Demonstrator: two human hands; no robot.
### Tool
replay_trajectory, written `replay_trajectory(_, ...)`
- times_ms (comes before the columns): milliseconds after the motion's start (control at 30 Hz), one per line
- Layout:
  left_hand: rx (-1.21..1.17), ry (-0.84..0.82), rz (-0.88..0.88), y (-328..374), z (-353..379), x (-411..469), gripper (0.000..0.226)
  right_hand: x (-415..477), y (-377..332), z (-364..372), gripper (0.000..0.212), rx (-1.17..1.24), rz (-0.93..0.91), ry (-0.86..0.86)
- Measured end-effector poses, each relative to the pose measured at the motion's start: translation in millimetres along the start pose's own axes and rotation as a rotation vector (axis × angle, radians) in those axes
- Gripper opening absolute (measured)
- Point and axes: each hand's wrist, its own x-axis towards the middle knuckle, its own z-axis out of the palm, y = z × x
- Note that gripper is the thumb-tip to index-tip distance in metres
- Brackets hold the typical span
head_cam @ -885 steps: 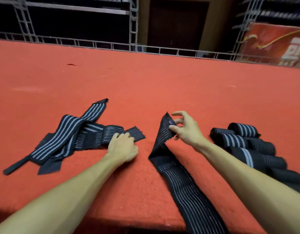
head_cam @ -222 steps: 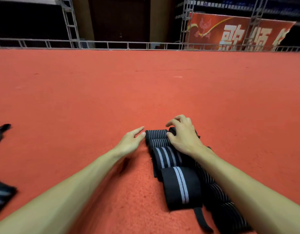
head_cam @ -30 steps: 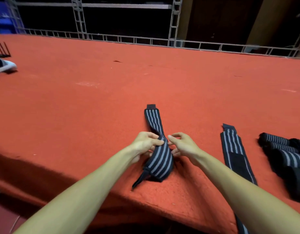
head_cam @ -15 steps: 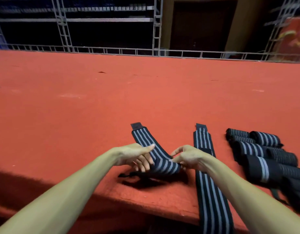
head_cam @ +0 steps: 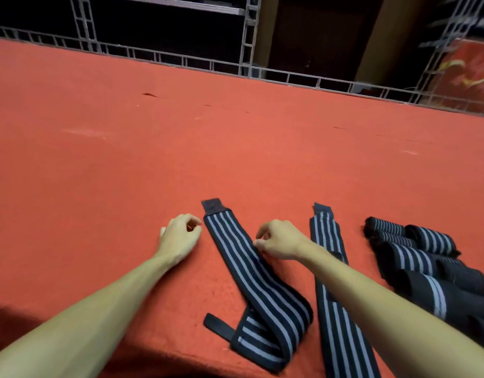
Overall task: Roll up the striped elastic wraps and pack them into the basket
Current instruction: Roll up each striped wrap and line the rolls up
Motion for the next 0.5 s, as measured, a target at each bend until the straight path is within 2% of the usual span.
replay_trajectory(133,-0.002,0.084,0.034,5.1,11.8,5.3,0.018,41.2,-16.2,9.4,0.032,-0.041,-0.074,0.092)
replay_trajectory(200,-0.040,0.092,0.028,17.9,11.0,-1.9,0.019,57.2,-17.6,20.4,0.044,-0.038,-0.074,0.141)
replay_trajectory(233,-0.049,0.106,0.028,28.0,15.3,-0.7,0.019,59.3,-15.1,17.7,0.052,-0.059,-0.063,0.135)
replay_trajectory(267,-0.022,0.108,-0.037,-4.7,5.0,13.9,0.020,93.3,-40.2,45.8,0.060,-0.045,-0.066,0.058)
replay_trajectory(333,-0.012,0.100,-0.069,-12.8,6.3,15.0,0.019,103.5,-47.2,62.7,0.069,-0.176,-0.038,0.039)
replay_trajectory(400,-0.043,0.082,-0.088,-12.8,7.8,11.3,0.016,106.1,-46.4,71.2,0.068,-0.251,-0.039,0.122)
replay_trajectory(500,-0.045,0.104,-0.065,-11.3,9.8,13.9,0.013,106.1,-42.7,65.4,0.048,-0.311,-0.070,0.183)
